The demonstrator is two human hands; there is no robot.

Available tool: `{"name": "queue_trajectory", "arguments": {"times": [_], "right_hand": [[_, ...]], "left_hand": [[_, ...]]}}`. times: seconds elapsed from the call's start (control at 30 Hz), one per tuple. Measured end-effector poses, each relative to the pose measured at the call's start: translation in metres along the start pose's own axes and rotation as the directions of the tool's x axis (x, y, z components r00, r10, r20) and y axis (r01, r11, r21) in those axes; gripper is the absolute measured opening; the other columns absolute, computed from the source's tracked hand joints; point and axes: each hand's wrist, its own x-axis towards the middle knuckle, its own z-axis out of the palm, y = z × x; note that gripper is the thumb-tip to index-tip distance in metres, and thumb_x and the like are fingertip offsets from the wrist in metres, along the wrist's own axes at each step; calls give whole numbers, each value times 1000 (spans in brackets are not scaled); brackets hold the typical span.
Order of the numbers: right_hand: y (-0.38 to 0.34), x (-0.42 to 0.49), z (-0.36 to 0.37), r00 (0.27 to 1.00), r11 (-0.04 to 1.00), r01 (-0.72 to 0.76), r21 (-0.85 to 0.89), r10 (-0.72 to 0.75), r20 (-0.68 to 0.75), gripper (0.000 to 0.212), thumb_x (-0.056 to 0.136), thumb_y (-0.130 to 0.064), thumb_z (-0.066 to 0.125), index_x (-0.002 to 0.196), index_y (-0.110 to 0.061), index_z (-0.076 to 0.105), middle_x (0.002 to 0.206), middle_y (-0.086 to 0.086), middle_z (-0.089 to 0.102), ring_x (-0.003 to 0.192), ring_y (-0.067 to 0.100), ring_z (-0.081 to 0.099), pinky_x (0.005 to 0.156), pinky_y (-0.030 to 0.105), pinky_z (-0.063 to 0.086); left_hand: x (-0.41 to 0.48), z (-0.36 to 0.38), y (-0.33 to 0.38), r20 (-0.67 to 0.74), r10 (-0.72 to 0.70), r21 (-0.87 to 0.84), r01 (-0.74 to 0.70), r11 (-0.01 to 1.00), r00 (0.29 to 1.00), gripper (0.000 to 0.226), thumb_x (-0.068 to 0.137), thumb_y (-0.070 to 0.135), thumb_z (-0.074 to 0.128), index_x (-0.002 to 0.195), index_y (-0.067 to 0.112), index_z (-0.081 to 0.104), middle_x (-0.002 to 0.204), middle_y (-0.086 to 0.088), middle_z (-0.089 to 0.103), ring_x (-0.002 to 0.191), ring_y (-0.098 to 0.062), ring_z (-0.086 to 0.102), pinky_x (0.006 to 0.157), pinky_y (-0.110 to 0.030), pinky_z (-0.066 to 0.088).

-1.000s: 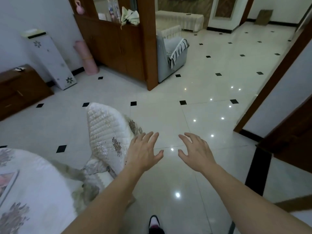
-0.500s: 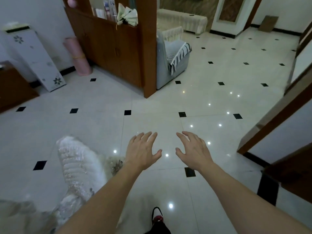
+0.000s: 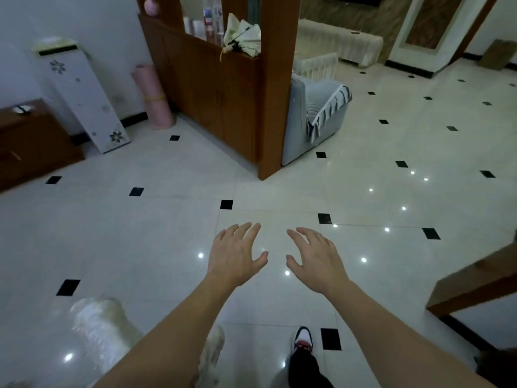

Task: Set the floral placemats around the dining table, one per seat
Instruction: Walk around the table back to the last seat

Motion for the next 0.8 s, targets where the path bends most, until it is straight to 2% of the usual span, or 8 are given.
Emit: {"name": "queue_trajectory", "arguments": {"times": [0.2,0.33,0.47,0.63,0.8], "right_hand": [[19,116,11,993,993,117,1,-117,32,59,91,-47,48,146,-26,40,149,3,43,137,21,38,111,41,31],[22,202,14,979,979,197,50,-199,41,59,91,-46,50,145,-26,41,148,3,45,136,22,39,110,41,31],[15,278,10,950,950,299,91,-306,69,59,91,-46,51,146,-26,41,148,3,45,136,22,40,110,40,31],[-18,359,16,880,884,455,110,-465,99,60,91,-48,49,146,-29,37,149,0,42,137,19,37,111,38,29],[-83,409,34,774,785,605,136,-619,129,60,92,-48,50,147,-28,37,151,0,40,138,19,36,112,38,28]], "left_hand": [[83,6,-28,0,-100,26,100,995,995,72,89,63,39,150,27,29,154,2,39,140,-21,35,114,-40,29],[135,4,-50,-13,-234,58,234,970,972,71,88,62,43,148,24,36,151,1,45,137,-23,41,111,-41,33],[174,-1,-75,-67,-360,79,364,928,931,70,84,62,48,141,21,48,140,-1,58,126,-25,54,103,-42,44],[198,-16,-111,-106,-513,100,522,847,852,71,84,65,41,141,23,47,141,0,56,127,-24,53,104,-42,42],[184,-33,-162,-111,-683,92,691,717,722,76,83,68,30,147,27,35,150,2,45,136,-23,41,112,-41,33]]}}
